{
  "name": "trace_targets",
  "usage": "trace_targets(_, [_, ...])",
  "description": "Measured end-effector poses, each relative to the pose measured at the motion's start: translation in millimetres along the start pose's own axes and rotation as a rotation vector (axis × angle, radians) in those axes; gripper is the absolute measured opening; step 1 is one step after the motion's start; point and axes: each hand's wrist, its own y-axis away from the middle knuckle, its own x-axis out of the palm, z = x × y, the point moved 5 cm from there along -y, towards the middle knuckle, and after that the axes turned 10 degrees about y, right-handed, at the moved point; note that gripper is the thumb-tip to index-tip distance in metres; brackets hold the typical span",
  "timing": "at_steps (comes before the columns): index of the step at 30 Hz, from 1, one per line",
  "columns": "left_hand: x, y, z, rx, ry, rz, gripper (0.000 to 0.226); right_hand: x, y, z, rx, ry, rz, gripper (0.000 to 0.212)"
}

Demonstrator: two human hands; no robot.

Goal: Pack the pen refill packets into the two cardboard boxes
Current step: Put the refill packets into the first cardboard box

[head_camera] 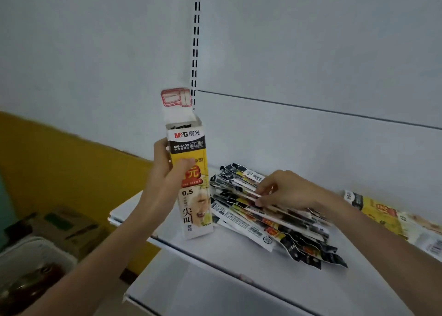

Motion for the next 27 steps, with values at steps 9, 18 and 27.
trace_targets(9, [-13.9,-49.1,-7.5,0.064,-0.049,0.291,0.096,-14.0,-17.6,13.5,0.144,-0.048,-0.167,0.030])
trace_targets(18, [-14.9,-79.6,-19.2,0.241,-0.235,0.610,0.080,-29.7,-31.4,26.8,0.318,-0.652,-0.333,0.022])
trace_targets(27, [-18.0,-85.6,-28.7,0.243,-0.255,0.698,0.045,-56.9,-36.7,10.9,0.436,-0.791,-0.662,0.021])
